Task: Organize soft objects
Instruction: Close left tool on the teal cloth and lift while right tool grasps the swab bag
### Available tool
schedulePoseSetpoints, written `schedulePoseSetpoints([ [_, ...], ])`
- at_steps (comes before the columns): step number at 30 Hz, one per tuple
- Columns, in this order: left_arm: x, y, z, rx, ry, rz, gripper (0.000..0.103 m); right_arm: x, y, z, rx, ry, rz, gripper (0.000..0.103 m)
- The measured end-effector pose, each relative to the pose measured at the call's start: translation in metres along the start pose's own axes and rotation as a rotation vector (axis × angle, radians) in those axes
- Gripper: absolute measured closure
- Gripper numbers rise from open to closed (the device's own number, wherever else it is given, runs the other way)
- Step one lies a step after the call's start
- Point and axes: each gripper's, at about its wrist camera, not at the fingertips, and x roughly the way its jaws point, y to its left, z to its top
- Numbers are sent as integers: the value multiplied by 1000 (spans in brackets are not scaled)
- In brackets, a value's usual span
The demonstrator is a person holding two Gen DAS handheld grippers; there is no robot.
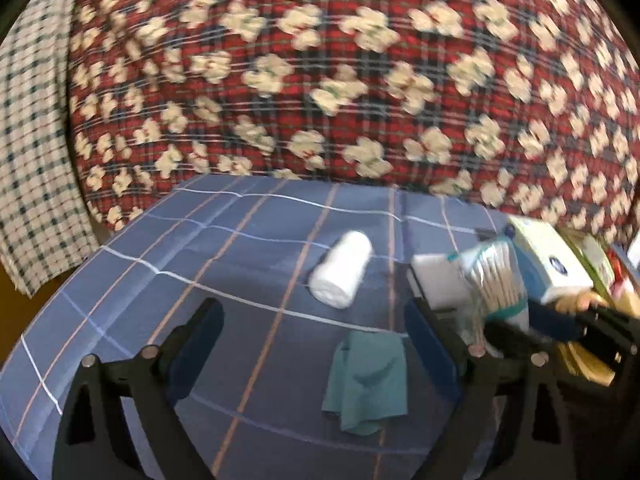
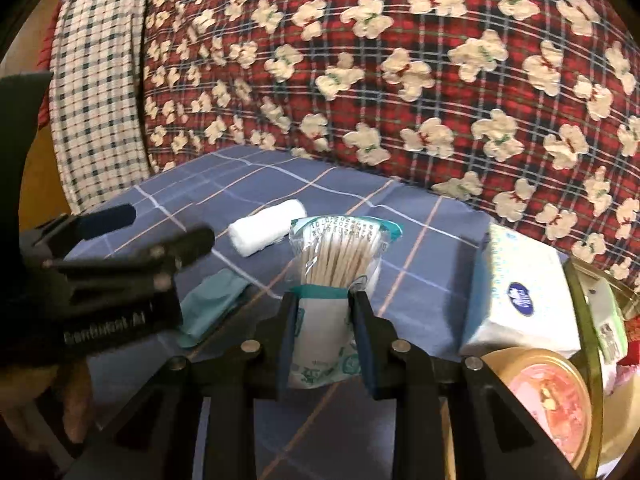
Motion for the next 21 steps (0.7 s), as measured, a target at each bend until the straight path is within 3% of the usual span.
schedulePoseSetpoints([
  [6,10,-7,0,39,80,-61,11,1,-10,1,39,2,-10,73],
  [15,21,-4,-7,15,186,-144,17,3,-14,1,60,7,-9,73],
  [17,24,-5,-8,15,205,-150,27,4,-13,1,59,10,-6,73],
  [18,27,-7,-9,22,223,-153,39,4,-13,1,58,12,-6,73],
  [21,30,-11,-10,44,242,-153,43,6,-14,1,61,18,-4,73],
])
